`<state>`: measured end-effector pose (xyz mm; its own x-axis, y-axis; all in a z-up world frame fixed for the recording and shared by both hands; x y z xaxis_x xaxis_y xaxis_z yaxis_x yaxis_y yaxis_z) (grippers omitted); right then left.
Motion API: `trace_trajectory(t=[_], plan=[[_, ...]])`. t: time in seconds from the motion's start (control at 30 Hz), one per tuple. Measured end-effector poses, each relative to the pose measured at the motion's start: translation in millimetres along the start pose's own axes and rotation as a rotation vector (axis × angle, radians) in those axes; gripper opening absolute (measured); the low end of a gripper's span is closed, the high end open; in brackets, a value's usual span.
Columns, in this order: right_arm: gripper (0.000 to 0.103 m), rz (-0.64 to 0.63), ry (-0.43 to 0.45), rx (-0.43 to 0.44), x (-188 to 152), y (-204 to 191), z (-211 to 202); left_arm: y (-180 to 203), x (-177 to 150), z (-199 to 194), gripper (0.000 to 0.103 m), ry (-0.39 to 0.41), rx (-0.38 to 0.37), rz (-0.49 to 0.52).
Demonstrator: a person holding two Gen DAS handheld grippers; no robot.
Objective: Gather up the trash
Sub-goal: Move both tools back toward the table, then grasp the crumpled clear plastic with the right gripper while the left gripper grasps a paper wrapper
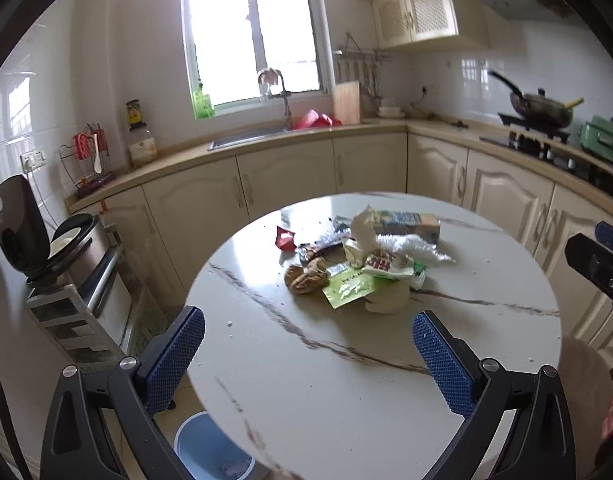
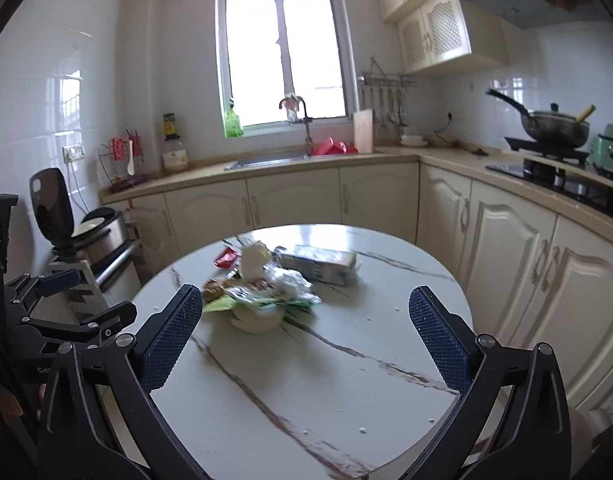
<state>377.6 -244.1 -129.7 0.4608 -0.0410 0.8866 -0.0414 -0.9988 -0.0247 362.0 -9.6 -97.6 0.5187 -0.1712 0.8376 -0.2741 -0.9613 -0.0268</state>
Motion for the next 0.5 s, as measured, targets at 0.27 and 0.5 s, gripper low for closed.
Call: trace_trajectory(t=[0.27, 0.5], plan=[[0.103, 0.001, -0.160, 0.063, -12, -5, 85, 10, 27, 83, 0.102, -0.074, -0.042, -0.047], [0.103, 0.003, -0.304, 0.153, -2, -16, 171, 2, 40, 130, 0.102, -0.084, -0.041, -0.044]])
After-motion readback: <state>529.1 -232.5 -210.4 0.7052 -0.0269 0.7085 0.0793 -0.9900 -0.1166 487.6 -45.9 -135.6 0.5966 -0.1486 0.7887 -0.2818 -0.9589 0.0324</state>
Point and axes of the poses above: each gripper's, at about its wrist camera, not at the fingertips, and z roughly the way its jaws point, y to its right, x to its top, the point moved 7 cm from there along z, roughly the way its jaws point, and after that the axes turned 7 degrees about -x, right-handed, at the moved point
